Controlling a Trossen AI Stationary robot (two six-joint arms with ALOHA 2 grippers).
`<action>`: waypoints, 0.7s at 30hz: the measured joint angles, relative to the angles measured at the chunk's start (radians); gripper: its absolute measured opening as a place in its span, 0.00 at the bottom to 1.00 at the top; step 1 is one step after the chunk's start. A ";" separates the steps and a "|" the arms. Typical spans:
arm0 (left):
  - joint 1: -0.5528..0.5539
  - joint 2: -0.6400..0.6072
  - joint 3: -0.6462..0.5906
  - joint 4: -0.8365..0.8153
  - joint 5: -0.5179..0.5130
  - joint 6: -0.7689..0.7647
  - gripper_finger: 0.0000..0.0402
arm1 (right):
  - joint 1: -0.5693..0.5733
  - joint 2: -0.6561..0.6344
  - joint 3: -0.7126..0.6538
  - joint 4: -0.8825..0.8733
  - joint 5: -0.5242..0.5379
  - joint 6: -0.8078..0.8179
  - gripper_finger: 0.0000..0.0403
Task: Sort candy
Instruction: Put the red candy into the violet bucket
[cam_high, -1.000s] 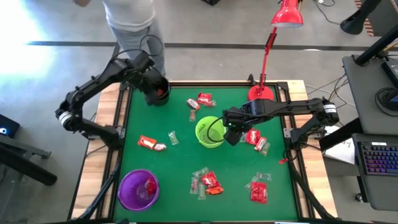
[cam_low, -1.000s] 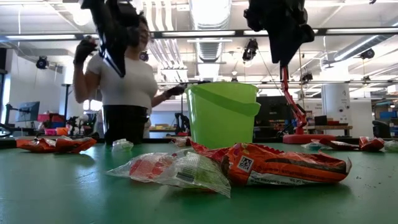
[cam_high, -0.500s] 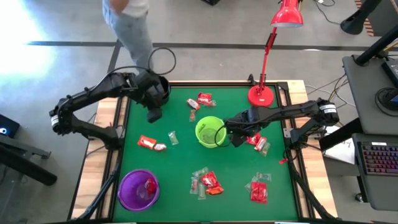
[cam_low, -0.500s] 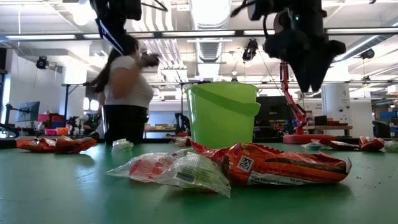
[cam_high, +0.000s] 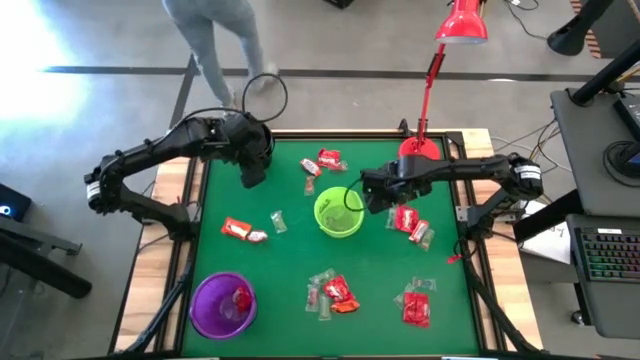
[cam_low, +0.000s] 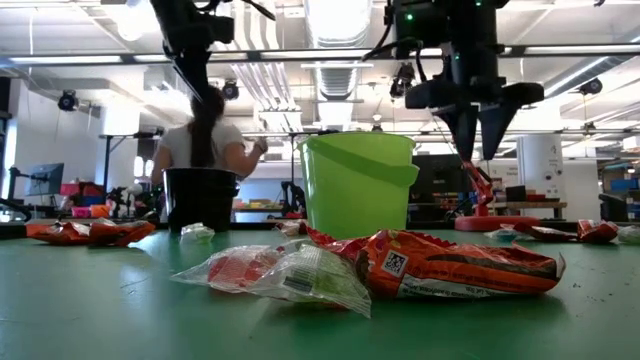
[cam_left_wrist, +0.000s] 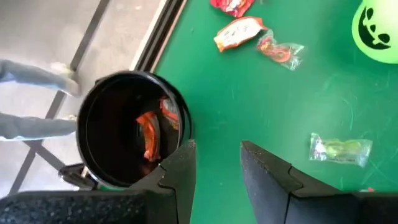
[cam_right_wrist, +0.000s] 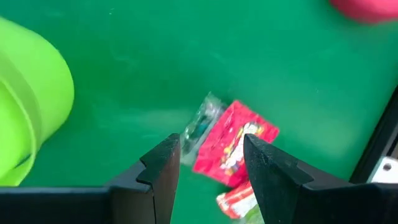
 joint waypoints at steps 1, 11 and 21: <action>0.000 0.004 0.000 0.010 0.000 0.010 0.27 | -0.006 0.000 0.006 0.000 -0.018 0.002 0.42; 0.035 0.051 0.000 0.106 -0.132 0.082 0.27 | -0.069 0.000 0.015 0.002 -0.039 0.063 0.42; 0.140 0.064 0.006 0.217 -0.182 0.150 0.27 | -0.195 0.002 0.014 0.089 0.102 -0.054 0.42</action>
